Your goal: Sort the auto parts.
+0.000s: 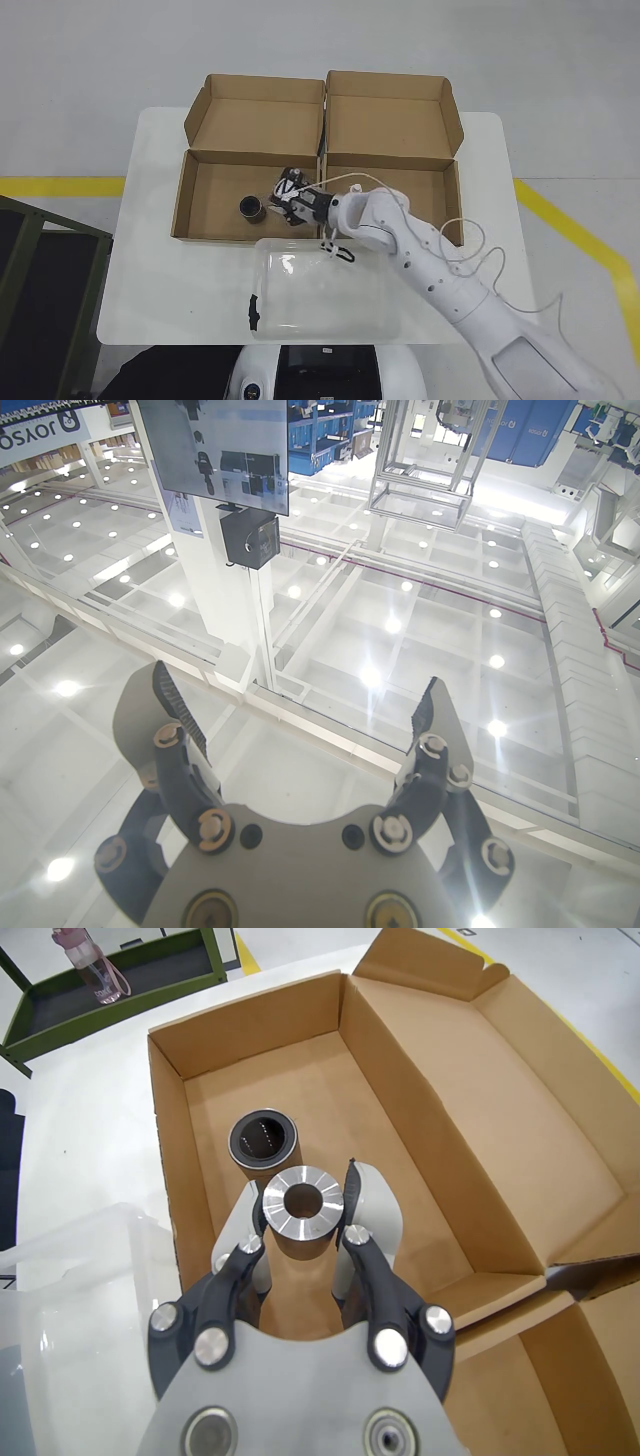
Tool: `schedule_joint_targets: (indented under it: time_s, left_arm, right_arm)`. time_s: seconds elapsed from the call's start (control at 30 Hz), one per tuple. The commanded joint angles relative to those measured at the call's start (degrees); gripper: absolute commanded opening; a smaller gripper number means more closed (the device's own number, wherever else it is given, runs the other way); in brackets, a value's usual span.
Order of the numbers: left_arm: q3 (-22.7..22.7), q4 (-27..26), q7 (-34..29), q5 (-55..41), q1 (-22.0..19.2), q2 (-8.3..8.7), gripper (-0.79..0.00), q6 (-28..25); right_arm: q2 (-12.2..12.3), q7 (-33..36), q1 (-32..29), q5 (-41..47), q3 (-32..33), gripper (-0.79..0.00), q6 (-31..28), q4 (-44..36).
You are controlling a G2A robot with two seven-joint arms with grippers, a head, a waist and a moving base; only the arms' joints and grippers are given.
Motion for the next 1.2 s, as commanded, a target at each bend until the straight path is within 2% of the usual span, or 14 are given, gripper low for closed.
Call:
schedule_joint_targets:
  time_s: [0.0, 0.2, 0.4, 0.57, 0.83, 1.0, 1.17]
  left_arm:
    - [0.0, 0.0, 0.0, 0.0, 0.0, 0.00, 0.000, 0.0]
    - [0.0, 0.0, 0.0, 0.0, 0.0, 0.00, 0.000, 0.0]
    - [0.0, 0.0, 0.0, 0.0, 0.0, 0.00, 0.000, 0.0]
    - [0.0, 0.0, 0.0, 0.0, 0.0, 0.00, 0.000, 0.0]
    - [0.0, 0.0, 0.0, 0.0, 0.0, 0.00, 0.000, 0.0]
    - [0.0, 0.0, 0.0, 0.0, 0.0, 0.00, 0.000, 0.0]
    - [0.0, 0.0, 0.0, 0.0, 0.0, 0.00, 0.000, 0.0]
  right_arm:
    - [-0.4, 0.8, 0.6, 0.2, -0.5, -0.785, 0.3, 1.0]
    - [-1.7, 3.2, 2.3, 1.1, -2.1, -0.782, 1.1, 3.7]
    - [-2.7, 5.0, 3.6, 2.0, -3.1, -0.677, 1.1, 6.0]
    - [-3.4, 5.8, 4.3, 2.1, -3.6, -0.542, 1.0, 7.3]
    - [-3.9, 6.8, 4.3, 1.8, -3.7, -0.431, 0.1, 8.4]
    - [-3.7, 6.1, 3.4, 1.2, -2.8, -0.394, -1.1, 5.5]
    - [-2.6, 6.1, 1.4, -0.6, -0.5, -0.277, -2.8, -1.3]
